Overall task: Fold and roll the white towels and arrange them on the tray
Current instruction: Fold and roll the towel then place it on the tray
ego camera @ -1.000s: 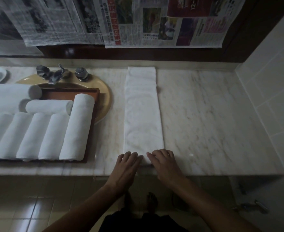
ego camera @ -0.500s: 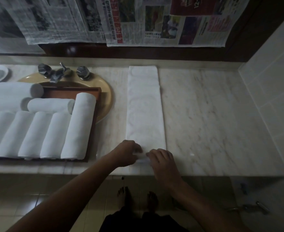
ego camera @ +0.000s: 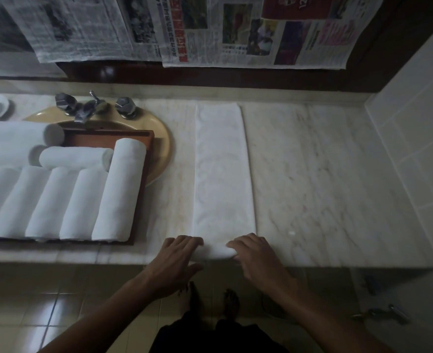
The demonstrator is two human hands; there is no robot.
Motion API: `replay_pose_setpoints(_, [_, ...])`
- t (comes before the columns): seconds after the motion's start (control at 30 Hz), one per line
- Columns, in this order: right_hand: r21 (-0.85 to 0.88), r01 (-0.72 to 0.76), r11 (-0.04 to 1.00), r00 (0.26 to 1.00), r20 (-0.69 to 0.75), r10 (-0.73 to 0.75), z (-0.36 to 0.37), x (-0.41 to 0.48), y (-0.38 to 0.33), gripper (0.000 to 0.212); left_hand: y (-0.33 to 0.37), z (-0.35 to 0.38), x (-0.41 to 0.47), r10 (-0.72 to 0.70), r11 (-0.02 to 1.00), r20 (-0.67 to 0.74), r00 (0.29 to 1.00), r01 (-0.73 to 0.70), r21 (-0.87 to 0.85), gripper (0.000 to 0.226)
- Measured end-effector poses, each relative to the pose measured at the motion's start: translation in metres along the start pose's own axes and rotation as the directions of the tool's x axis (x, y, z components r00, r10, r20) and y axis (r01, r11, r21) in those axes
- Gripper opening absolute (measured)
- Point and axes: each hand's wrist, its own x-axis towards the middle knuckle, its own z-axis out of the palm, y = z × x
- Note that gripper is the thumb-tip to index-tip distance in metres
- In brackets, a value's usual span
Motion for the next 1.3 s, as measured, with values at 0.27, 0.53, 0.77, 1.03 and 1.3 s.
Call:
replay_pose_setpoints(0.27, [-0.018, -0.087, 0.996, 0.994, 0.066, 0.088, 0.0, 0.004, 0.003, 0.048, 0.0, 0.0, 0.013, -0.206, 0.933, 0.0, 0.979, 0.196, -0.301, 0.026])
replay_pose_setpoints(0.53, [-0.193, -0.089, 0.977, 0.978, -0.202, 0.049, 0.019, -0.022, -0.037, 0.058, -0.004, -0.02, 0.042, -0.323, 0.901, 0.11, 0.94, 0.341, -0.268, 0.029])
replay_pose_setpoints(0.77, [-0.319, -0.155, 0.935, 0.988, -0.058, 0.144, 0.037, -0.014, -0.034, 0.076, 0.015, -0.005, 0.037, -0.288, 0.958, -0.243, 0.926, 0.277, -0.079, 0.046])
replay_pose_setpoints(1.03, [-0.285, -0.152, 0.946, 0.988, -0.043, 0.146, 0.031, 0.018, -0.013, 0.068, 0.019, 0.038, 0.041, 0.006, 0.95, -0.125, 0.992, 0.034, 0.31, 0.082])
replay_pose_setpoints(1.3, [-0.261, -0.048, 0.964, 0.994, 0.082, 0.072, 0.003, 0.03, 0.009, 0.086, -0.003, 0.007, 0.051, 0.077, 0.974, -0.073, 0.994, -0.059, 0.219, 0.064])
